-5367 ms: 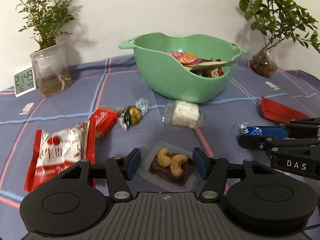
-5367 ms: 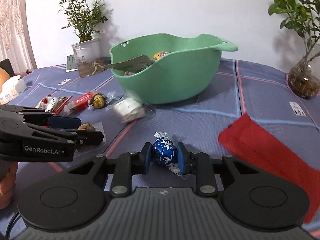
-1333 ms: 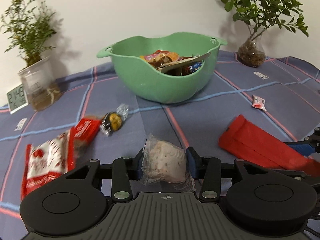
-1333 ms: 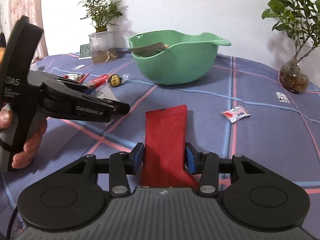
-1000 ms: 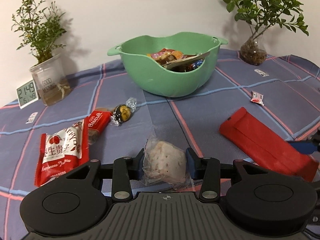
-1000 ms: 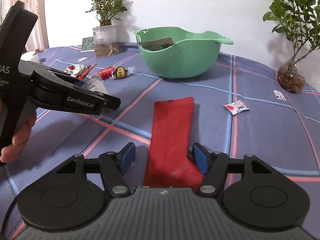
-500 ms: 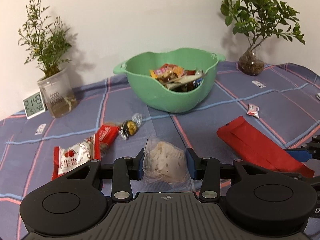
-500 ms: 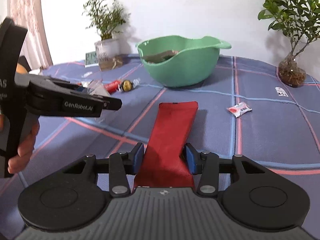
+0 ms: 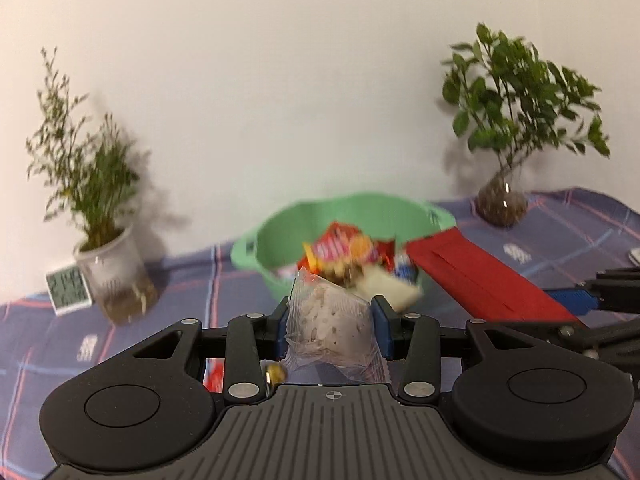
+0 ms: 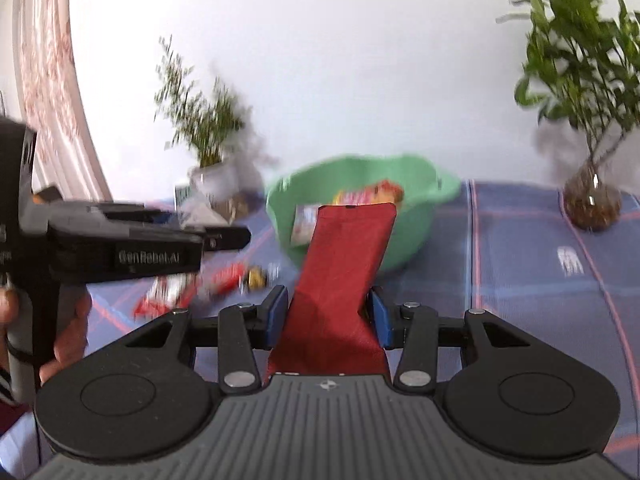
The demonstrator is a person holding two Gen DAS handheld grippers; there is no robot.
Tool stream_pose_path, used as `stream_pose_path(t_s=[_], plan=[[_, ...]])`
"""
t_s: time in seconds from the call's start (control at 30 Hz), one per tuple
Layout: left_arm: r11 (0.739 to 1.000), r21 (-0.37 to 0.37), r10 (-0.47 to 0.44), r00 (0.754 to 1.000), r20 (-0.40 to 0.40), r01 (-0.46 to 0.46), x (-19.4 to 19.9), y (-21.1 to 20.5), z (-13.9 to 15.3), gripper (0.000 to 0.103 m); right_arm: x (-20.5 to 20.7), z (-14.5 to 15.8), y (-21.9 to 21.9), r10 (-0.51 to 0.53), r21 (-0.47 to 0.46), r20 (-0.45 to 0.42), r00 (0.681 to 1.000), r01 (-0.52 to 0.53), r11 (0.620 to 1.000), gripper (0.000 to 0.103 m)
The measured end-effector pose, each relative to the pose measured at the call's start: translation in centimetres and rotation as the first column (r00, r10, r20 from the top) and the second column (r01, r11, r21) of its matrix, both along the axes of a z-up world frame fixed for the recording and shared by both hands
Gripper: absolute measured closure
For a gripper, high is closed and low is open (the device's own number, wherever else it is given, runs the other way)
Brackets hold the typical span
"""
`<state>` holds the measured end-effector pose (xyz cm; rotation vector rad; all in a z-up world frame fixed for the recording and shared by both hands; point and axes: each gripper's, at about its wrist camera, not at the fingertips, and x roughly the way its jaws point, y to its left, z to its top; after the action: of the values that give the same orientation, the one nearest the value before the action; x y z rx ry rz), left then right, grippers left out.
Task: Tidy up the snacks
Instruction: 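Carry the pastry and red cloth pouch over the green bowl and release both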
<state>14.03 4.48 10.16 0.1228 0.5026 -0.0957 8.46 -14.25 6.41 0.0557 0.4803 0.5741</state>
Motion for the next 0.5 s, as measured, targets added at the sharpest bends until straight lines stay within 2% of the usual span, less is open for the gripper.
stream_pose_path(t_s=[0.23, 0.5], plan=[[1.000, 0.002, 0.003, 0.999, 0.035, -0.003, 4.8, -0.5, 1.2, 0.002, 6.6, 2.7, 1.6, -0.028, 0.051, 0.025, 0.999, 0.027, 0.998, 0.052], [0.996, -0.056, 0.067, 0.997, 0.024, -0.066, 9.7, 0.7, 0.4, 0.000, 12.2, 1.6, 2.8, -0.062, 0.077, -0.016, 0.998, 0.063, 0.995, 0.050]])
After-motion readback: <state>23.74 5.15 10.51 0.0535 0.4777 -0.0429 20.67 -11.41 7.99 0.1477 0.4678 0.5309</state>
